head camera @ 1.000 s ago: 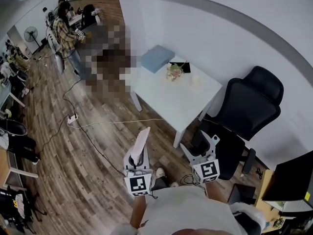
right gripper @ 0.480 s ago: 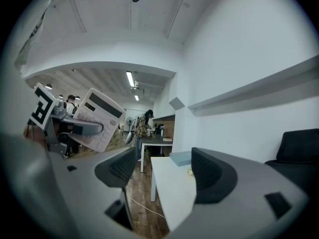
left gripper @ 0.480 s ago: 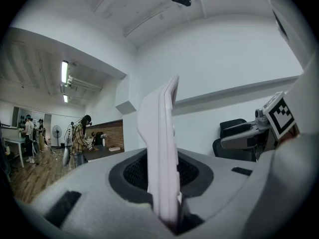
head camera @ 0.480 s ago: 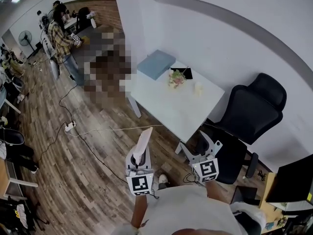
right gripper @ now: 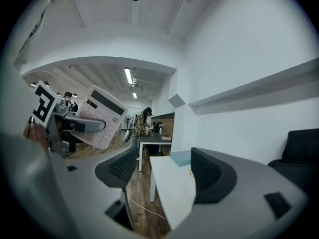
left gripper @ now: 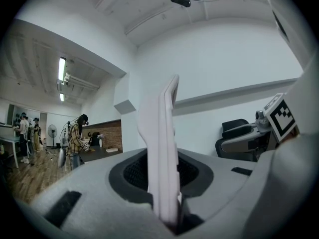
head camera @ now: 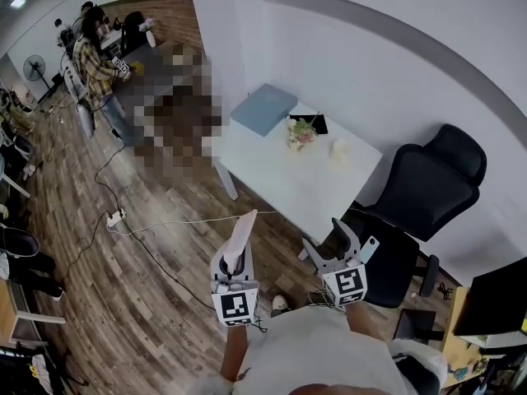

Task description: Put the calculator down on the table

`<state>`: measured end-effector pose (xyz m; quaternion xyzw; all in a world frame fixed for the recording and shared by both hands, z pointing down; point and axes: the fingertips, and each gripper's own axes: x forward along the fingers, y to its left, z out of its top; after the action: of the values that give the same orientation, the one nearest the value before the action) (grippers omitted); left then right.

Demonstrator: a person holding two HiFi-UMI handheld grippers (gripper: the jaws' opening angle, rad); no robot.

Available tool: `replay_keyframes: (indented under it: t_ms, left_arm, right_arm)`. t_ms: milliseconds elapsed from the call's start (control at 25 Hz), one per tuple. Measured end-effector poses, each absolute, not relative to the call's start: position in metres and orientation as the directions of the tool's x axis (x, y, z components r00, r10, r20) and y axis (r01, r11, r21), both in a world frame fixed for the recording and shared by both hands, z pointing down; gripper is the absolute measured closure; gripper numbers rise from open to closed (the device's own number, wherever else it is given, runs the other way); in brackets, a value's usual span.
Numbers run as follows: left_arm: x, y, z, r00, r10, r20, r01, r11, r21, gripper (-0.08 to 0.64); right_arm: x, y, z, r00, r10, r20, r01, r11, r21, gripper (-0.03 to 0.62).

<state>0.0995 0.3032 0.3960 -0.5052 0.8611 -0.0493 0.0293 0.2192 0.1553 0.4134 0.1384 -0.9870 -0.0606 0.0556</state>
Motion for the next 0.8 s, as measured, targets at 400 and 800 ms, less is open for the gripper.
replay_keyframes:
  t_ms: [400,800]
  left_arm:
    - [0.078,0.300,0.399,-0.497,-0.868,-0.004,-0.861,0.494,-0.117,0.468]
    - [0.049,0.279,0.405,-0.514,-0.858,0.017,-0.852,0.508,-0.128,0.468]
  right_arm:
    - [0.199,0.148,0.416,-0.952,-0.284,0.112,-0.266,0.952,0.151,0.245]
    - [0.165,0.127,0.425,-0.959,-0.253,0.126,-0.237,0.963,0.131,0.250]
